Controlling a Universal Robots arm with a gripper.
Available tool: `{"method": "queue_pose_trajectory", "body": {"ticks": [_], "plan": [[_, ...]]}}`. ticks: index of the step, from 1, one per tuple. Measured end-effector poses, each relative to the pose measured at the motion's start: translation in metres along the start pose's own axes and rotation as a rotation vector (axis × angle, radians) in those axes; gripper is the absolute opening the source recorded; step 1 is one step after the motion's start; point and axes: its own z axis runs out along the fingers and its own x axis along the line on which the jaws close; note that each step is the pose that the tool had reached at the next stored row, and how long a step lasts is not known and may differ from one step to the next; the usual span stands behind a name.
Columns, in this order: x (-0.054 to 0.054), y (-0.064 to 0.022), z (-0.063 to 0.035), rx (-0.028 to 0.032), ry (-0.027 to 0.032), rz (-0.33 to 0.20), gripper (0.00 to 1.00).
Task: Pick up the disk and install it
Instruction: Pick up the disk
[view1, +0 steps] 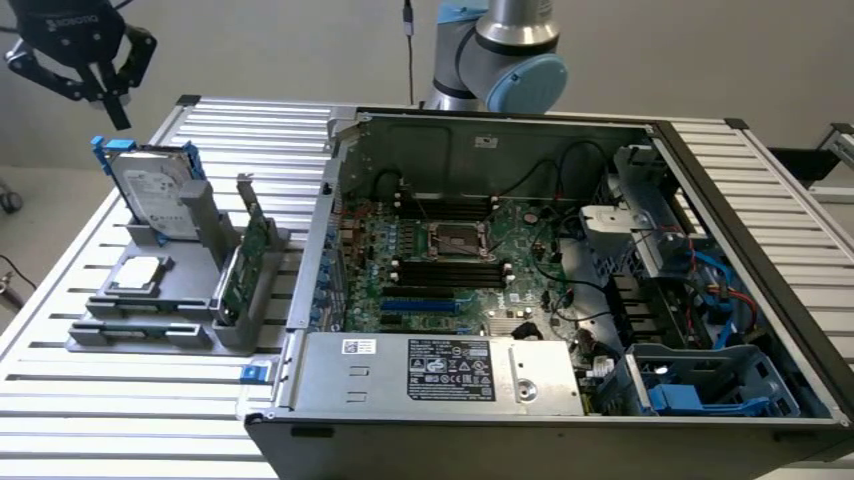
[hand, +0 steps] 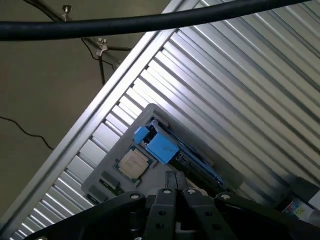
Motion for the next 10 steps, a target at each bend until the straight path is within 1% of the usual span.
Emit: {"method": "queue_pose_trajectory", "body": {"ticks": [10], "plan": [[0.0000,0.0000,0.0000,0.0054,-0.0030,-0.181,0.11]]}}
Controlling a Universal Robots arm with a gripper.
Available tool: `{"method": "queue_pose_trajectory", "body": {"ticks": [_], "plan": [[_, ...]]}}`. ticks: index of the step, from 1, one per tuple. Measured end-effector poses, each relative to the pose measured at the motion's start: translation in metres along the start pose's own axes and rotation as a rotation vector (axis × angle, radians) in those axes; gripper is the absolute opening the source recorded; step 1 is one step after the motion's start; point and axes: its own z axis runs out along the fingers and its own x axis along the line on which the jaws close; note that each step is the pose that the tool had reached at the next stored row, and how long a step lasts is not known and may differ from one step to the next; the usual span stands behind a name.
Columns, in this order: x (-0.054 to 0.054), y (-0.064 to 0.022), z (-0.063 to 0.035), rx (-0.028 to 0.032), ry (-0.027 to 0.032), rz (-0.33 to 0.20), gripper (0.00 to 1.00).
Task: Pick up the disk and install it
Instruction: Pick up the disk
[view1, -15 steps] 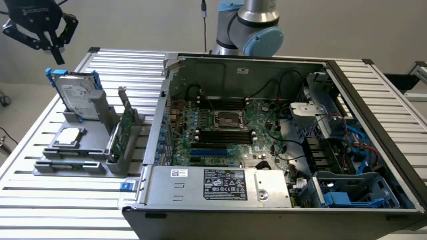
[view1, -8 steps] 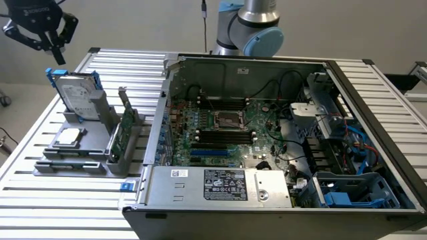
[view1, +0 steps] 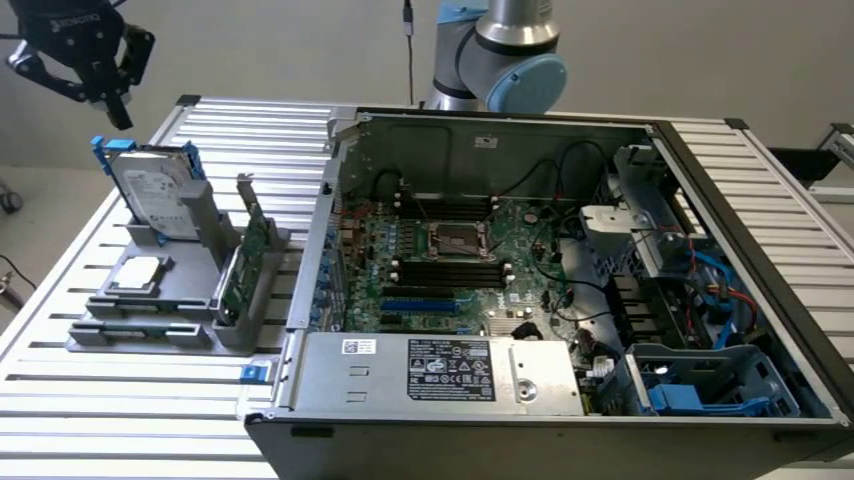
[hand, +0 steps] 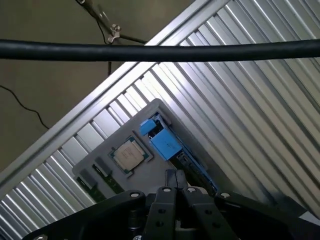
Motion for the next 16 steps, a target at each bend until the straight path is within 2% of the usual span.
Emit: {"method": "queue_pose_trajectory", "body": {"ticks": [16], "plan": [[0.0000,0.0000,0.0000,0.0088,-0.0046,-0.292,0.11]]}}
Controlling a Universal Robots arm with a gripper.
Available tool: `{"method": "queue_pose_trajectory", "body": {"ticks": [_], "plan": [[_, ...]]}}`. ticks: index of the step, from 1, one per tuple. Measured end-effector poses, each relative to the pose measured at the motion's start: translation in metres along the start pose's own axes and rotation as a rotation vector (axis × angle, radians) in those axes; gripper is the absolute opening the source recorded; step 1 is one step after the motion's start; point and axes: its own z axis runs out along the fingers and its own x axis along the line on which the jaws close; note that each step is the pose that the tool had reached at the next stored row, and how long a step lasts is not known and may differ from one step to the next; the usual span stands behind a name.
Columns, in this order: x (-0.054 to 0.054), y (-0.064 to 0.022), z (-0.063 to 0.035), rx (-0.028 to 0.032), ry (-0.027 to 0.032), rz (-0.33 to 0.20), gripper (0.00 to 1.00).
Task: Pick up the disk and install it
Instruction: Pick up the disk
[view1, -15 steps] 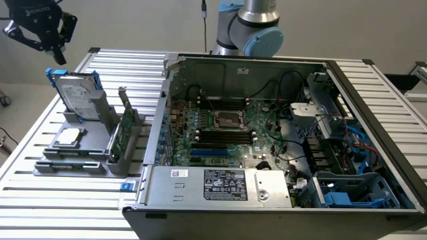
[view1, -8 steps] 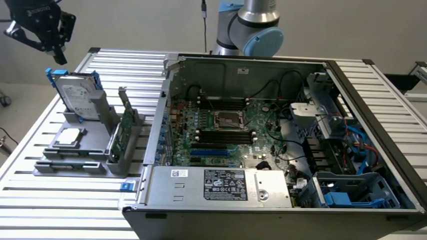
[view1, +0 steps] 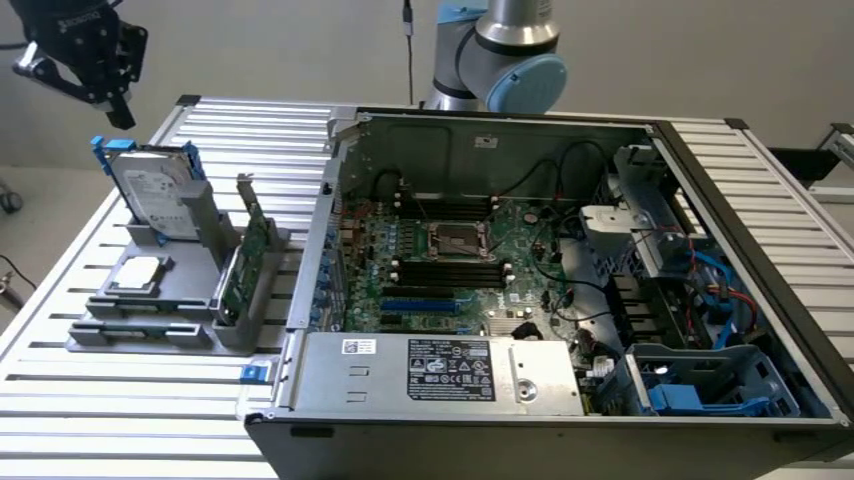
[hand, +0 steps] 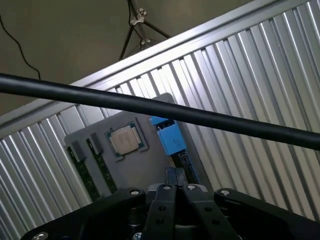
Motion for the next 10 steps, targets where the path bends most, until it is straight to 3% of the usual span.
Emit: {"method": "queue_pose_trajectory", "body": {"ticks": [10], "plan": [[0.0000,0.0005,0.0015,0.0039,-0.0047,-0.159,0.11]]}}
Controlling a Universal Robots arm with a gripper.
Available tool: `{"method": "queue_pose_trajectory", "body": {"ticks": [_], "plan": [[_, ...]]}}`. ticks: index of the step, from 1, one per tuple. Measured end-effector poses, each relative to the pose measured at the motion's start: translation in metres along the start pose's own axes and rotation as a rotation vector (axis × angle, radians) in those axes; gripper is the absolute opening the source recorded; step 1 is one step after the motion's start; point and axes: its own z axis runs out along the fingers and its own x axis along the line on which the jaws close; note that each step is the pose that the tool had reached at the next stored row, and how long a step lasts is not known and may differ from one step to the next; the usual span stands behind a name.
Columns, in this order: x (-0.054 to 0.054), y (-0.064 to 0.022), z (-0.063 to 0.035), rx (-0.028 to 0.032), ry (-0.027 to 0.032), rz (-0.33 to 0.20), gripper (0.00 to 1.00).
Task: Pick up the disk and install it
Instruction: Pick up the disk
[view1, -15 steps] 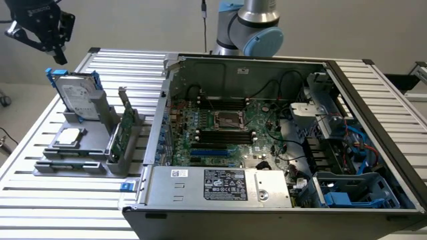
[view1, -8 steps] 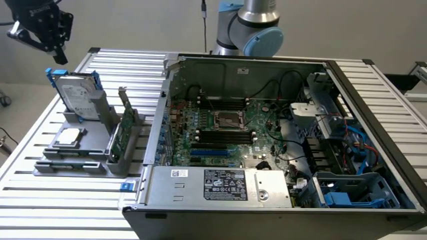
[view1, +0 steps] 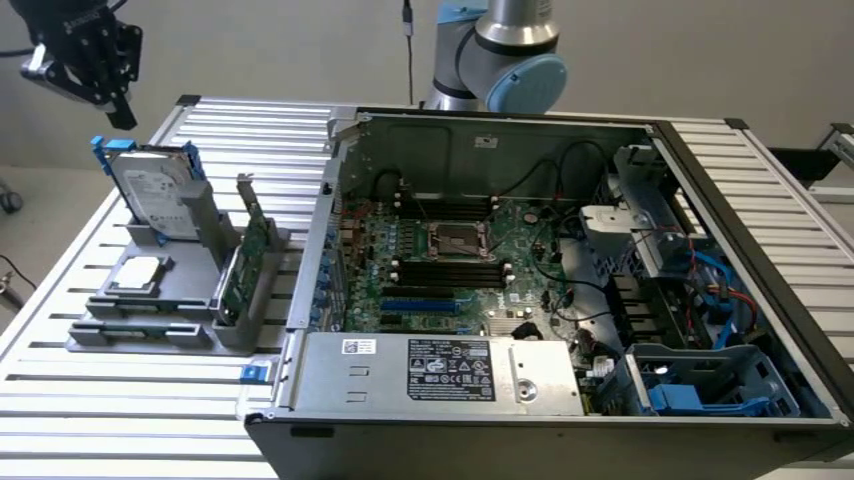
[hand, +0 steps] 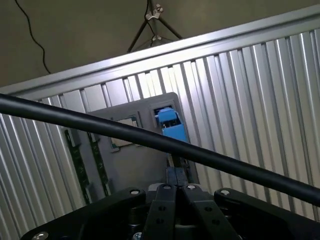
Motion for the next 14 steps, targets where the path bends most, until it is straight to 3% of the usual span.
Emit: {"method": "queue_pose_trajectory", "body": {"ticks": [4,9,14], "plan": [[0.0001,0.0011,0.0019,0.0002,-0.0057,-0.047,0.11],[0.0008,0.0040,0.0049,-0.0021,-0.0217,-0.086,0.11],[0.0003,0.0072,0.0052,-0.0019,-0.0237,-0.113,0.11]]}}
